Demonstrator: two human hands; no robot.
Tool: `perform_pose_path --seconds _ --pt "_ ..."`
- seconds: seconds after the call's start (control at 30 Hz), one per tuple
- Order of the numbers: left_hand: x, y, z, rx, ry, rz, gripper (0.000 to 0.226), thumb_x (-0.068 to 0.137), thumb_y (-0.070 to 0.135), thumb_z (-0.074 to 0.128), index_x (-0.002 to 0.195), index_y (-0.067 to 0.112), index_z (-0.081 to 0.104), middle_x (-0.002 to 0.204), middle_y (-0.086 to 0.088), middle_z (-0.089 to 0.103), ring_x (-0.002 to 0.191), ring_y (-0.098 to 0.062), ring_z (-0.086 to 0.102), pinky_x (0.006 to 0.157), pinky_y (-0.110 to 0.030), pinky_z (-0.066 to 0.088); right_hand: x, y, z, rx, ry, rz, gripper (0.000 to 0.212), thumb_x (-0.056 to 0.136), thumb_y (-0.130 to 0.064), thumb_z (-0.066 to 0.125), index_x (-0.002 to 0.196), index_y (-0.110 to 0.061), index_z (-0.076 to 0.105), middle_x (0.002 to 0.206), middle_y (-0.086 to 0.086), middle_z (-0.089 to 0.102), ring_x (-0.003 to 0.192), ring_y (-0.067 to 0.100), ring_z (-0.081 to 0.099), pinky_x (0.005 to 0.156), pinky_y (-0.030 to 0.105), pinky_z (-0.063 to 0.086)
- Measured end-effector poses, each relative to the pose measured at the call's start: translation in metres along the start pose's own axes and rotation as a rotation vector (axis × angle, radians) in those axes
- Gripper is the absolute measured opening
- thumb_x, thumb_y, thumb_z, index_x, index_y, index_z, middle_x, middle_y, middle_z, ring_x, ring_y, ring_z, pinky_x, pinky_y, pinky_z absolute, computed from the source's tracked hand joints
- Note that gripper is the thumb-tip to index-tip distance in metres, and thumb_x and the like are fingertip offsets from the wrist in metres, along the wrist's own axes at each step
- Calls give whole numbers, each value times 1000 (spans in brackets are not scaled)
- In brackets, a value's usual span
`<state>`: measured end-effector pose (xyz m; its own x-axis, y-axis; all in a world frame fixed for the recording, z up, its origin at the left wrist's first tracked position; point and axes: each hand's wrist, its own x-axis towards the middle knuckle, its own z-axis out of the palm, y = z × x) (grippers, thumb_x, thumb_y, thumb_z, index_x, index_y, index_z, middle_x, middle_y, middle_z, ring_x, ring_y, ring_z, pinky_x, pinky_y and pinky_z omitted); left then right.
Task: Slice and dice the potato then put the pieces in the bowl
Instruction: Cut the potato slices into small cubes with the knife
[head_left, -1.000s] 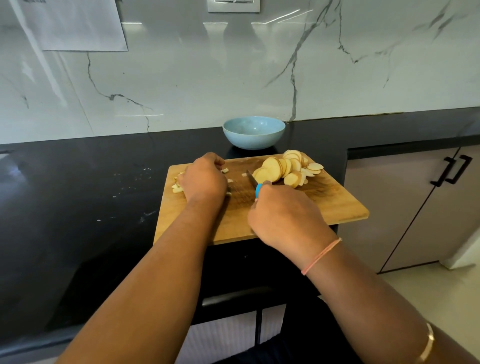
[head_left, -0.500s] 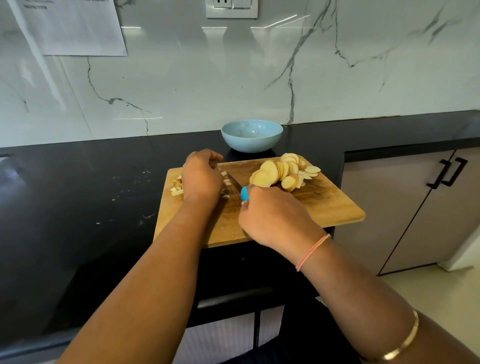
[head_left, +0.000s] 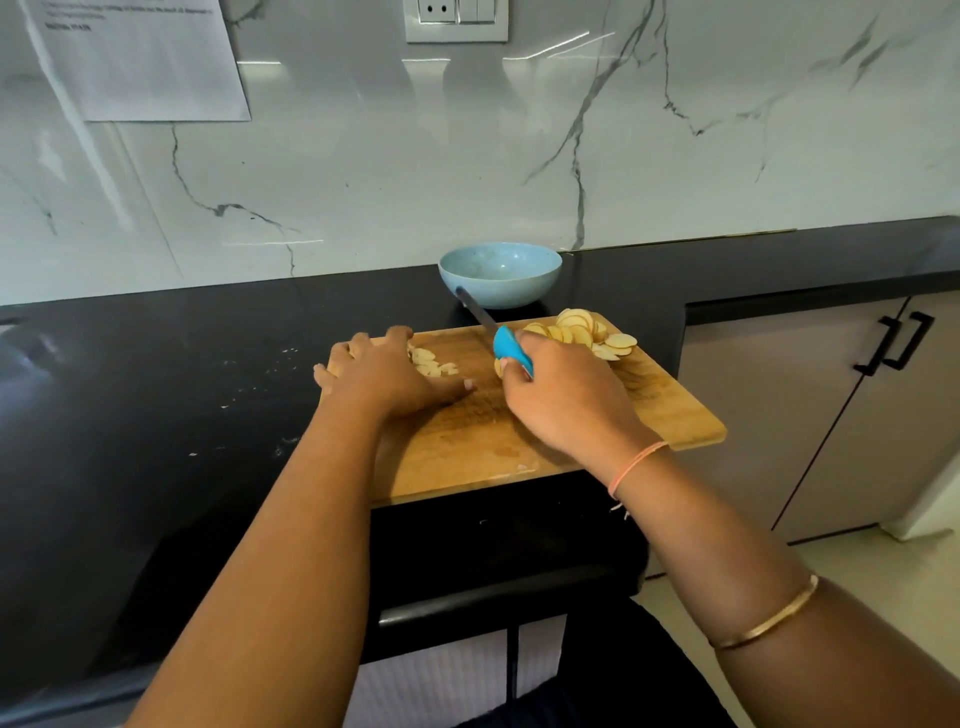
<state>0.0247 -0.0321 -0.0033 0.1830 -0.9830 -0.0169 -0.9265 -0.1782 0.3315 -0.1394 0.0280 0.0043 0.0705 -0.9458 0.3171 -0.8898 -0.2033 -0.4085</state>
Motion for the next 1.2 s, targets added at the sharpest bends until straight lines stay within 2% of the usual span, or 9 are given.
perform_pose_path --seconds 0.1,0.27,0.37,0.47,0.63,0.9,1.07,1.13,1.2 --pt "-1 2 8 9 -41 -5 103 67 79 55 151 37 11 160 -12 0 146 -40 -1 113 -62 1 0 12 4 73 77 5 41 99 -35 40 137 -19 47 105 4 65 87 20 61 77 40 55" --pt "4 5 17 85 7 -15 96 71 85 42 150 40 12 160 -13 3 145 -42 3 111 -62 -5 0 22 10 249 84 -1 39 98 -35 44 131 -16 53 109 4 65 92 19 61 82 40 54" --pt "10 8 20 73 59 -13 86 78 78 44 149 38 18 159 -15 9 144 -43 8 114 -60 5 2 28 10 365 117 16 30 98 -32 46 116 -12 60 91 5 64 78 19 59 71 38 53" --pt "19 7 20 74 88 -1 77 84 72 44 147 33 26 154 -17 22 140 -42 21 113 -56 20 3 29 11 427 119 25 28 98 -31 47 113 -11 60 91 6 64 78 21 60 71 39 51" --pt "31 4 20 32 150 72 48 95 48 43 135 23 48 134 -15 47 119 -29 47 98 -40 39 5 35 14 512 104 20 23 97 -34 47 107 -17 59 76 4 61 60 12 53 56 31 45" --pt "35 3 15 -81 236 75 30 97 30 52 120 13 62 122 -13 56 99 -23 55 95 -37 45 7 39 16 622 91 28 18 97 -34 48 102 -20 58 70 3 57 52 10 47 53 30 43" --pt "31 0 12 -192 314 66 38 96 43 50 117 15 64 99 -4 66 72 -12 60 68 -26 51 7 40 17 679 82 30 16 98 -34 47 106 -24 57 69 -7 53 54 5 46 50 21 37" --pt "30 0 11 -184 293 75 52 90 58 49 118 16 63 105 -4 65 78 -12 60 72 -28 51 6 40 17 684 81 37 15 98 -34 47 105 -25 57 70 -7 53 53 5 46 50 20 37" --pt "32 0 12 -50 211 89 62 85 67 49 123 20 59 124 -9 57 100 -23 60 89 -39 51 6 40 17 688 85 40 13 97 -34 47 103 -26 56 69 -5 54 52 6 46 49 21 38"
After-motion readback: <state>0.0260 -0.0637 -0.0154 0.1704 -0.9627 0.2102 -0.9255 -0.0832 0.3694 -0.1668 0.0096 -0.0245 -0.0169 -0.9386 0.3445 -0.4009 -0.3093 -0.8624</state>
